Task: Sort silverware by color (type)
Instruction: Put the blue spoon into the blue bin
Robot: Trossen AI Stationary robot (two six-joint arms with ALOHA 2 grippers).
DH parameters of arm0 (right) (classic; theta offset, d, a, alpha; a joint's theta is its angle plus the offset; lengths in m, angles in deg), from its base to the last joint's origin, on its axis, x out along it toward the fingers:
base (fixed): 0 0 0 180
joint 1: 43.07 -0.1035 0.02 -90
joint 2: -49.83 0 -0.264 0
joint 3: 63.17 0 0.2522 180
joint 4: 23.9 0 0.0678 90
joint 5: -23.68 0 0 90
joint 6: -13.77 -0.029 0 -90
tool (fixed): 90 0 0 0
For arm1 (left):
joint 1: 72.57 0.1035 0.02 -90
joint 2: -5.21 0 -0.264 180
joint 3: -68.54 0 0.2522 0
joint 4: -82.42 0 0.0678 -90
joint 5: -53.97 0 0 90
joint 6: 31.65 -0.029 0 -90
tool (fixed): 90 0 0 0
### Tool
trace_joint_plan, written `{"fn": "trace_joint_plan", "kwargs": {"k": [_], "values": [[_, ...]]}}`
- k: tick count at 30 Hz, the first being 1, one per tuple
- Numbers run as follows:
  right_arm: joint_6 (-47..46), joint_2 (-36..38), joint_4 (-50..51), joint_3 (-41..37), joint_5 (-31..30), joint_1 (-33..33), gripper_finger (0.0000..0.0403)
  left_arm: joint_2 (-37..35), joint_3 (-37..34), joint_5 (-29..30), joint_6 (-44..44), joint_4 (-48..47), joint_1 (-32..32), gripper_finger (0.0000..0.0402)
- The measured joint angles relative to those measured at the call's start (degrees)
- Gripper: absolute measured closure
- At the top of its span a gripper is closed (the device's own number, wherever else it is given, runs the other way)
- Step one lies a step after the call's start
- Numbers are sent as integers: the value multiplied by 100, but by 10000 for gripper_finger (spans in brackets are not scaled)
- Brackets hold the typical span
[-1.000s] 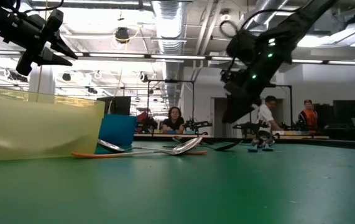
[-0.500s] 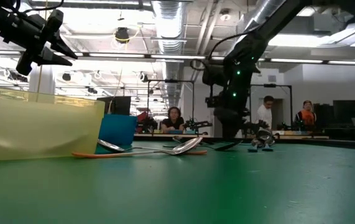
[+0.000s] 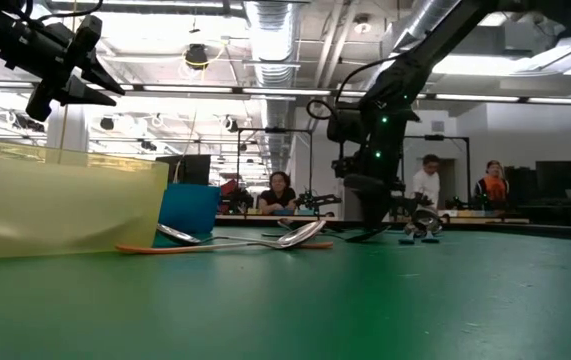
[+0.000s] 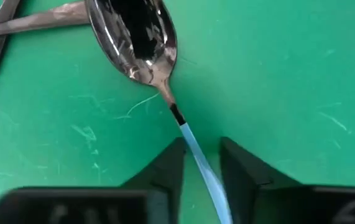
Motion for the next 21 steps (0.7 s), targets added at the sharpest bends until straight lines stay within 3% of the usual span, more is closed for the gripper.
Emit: {"fn": "trace_joint_plan", "kwargs": {"k": [5, 15, 21], "values": [[-235, 0, 29, -7, 9, -6, 389, 0, 0, -15, 0, -6, 0, 292], [-549, 109, 115, 7, 78, -127, 397, 2, -2, -66, 147, -504, 0, 292], [-692, 602, 28, 205, 230, -173, 400, 2, -2, -58, 196, -514, 0, 292]]}}
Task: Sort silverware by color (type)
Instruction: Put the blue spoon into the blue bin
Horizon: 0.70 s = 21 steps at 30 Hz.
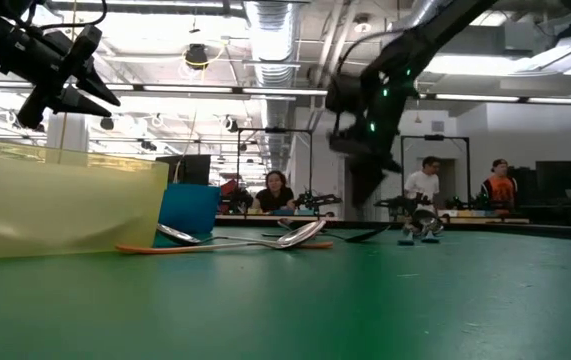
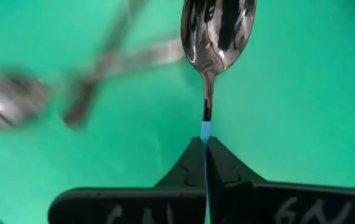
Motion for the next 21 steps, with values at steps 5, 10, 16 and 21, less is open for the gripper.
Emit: {"fn": "trace_joint_plan", "kwargs": {"k": [5, 10, 16, 21], "values": [[-96, 472, 45, 42, -66, 21, 401, 0, 0, -3, 34, -2, 0, 292], [-414, 1075, 84, 60, 0, -49, 402, 0, 0, -3, 57, -2, 0, 292], [-1288, 2007, 502, 64, -4, -385, 402, 0, 0, -4, 101, -2, 0, 292], [-2221, 2961, 1190, 62, -406, -1149, 402, 0, 0, -4, 157, -2, 0, 292]]}}
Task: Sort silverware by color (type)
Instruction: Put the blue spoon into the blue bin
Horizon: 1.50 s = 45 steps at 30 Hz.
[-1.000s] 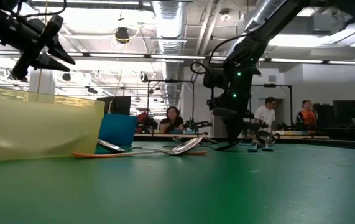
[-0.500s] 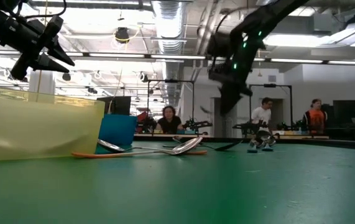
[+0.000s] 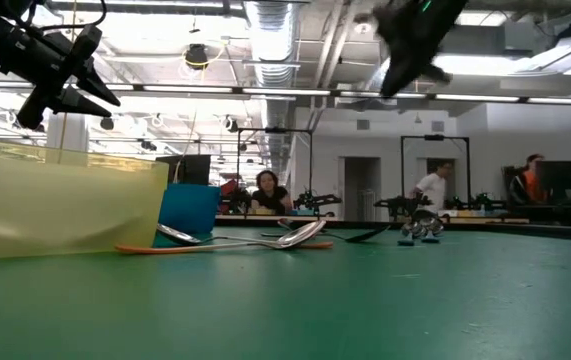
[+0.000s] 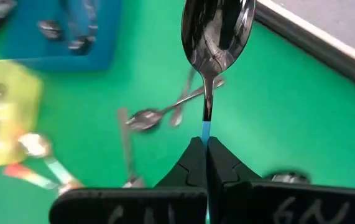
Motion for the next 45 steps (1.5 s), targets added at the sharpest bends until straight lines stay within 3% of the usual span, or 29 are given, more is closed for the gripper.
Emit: {"fn": "trace_joint_plan", "kwargs": {"k": [5, 10, 16, 23, 30, 37, 45], "values": [[-1492, 896, 662, 2, -807, -1380, 402, 0, 0, 0, 120, -16, 2, 292], [-3804, 1316, 1617, 7, -1906, -3357, 402, 0, 0, 4, 253, -210, 0, 292], [-6678, 1155, 2274, 7, -2596, -5581, 402, -1, 0, 4, 301, -225, 0, 292], [-9147, 464, 2275, 7, -2638, -7328, 401, 0, 0, 2, 485, -231, 2, 292], [-9489, -199, 1700, 9, -2410, -7927, 401, 0, 0, 10, 602, -437, 1, 292], [-9636, -659, 1562, 4, -1328, -7952, 400, 0, 0, 118, 659, -654, 2, 292], [-9731, -820, 2349, 7, 237, -7866, 400, 0, 0, 257, 659, -651, 1, 292]]}}
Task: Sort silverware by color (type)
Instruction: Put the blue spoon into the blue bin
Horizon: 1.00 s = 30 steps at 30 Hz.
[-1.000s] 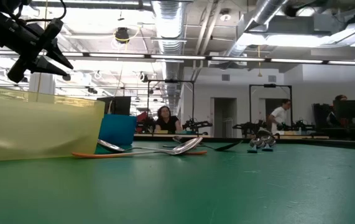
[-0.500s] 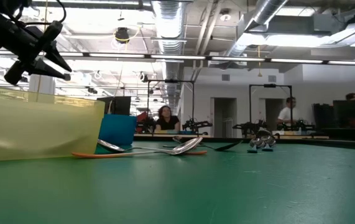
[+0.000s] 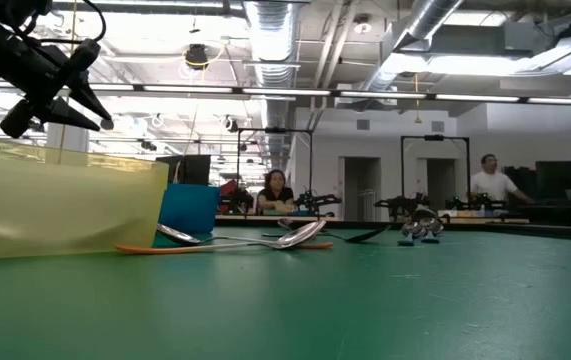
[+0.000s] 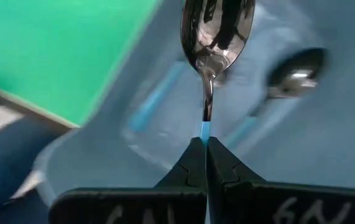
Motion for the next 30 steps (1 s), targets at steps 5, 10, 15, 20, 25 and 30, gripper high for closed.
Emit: {"fn": "trace_joint_plan", "kwargs": {"k": [5, 10, 15, 20, 25, 30], "values": [[-90, -230, 458, -2, 1040, -10, 400, 0, 0, 0, 41, 0, 0, 292], [-104, -369, 366, -2, 1047, 17, 399, 0, 0, 71, 41, 3, -2, 292], [-91, -588, 311, -2, 1026, 130, 399, 0, 0, 223, 41, 2, 0, 292], [-71, -914, -12, -2, 855, 164, 400, 0, 0, 200, 40, 4, -2, 292], [-22, -1213, -99, 0, 856, 158, 400, 0, 0, 245, 40, 2, 0, 292], [67, -1372, -119, -38, 728, 168, 401, 0, 0, 245, 28, 1, 0, 292]]}}
